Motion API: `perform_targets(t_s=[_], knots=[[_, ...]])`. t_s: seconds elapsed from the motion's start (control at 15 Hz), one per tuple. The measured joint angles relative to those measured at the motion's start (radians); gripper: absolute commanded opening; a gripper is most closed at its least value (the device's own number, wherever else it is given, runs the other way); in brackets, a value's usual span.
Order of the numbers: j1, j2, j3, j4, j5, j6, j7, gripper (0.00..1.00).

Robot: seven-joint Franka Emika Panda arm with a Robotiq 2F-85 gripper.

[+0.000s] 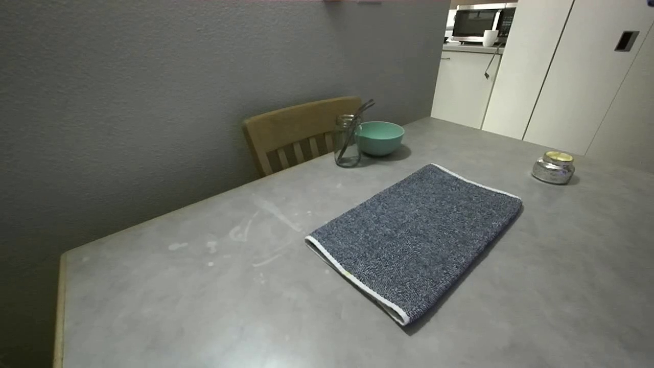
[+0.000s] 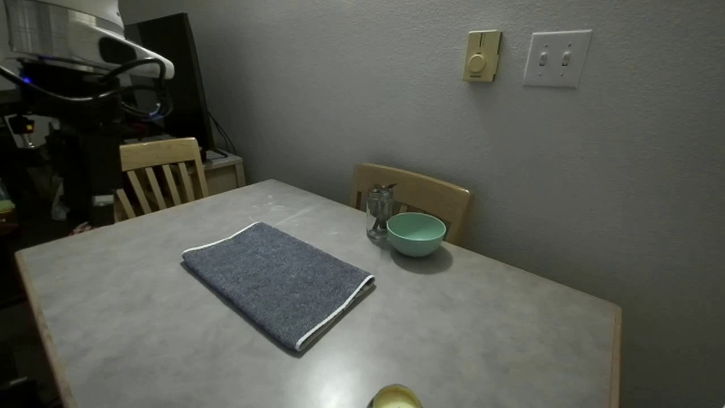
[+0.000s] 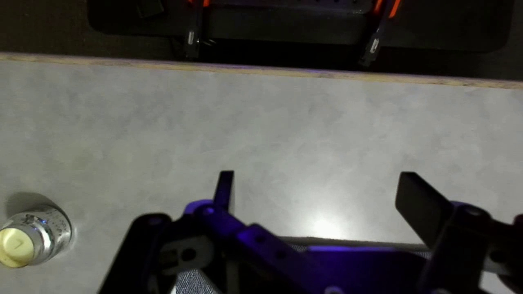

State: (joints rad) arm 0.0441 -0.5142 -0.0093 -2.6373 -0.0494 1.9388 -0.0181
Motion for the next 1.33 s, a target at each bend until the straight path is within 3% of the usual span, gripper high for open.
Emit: perform_targets(t_s=[0.4,0.73,1.0,1.33], knots=[[0.001,0.013,0.028,0.003,-0.001,0.020,0.042,1.00],[0.025,0.184,0.113,0.082,-0.010,0.150,0.094,1.00],[0.048,0.350,0.137,0.202,-0.019,0.164,0.095,1.00],[0.050,0.374,0.137,0.220,-0.021,0.174,0.102,1.00]])
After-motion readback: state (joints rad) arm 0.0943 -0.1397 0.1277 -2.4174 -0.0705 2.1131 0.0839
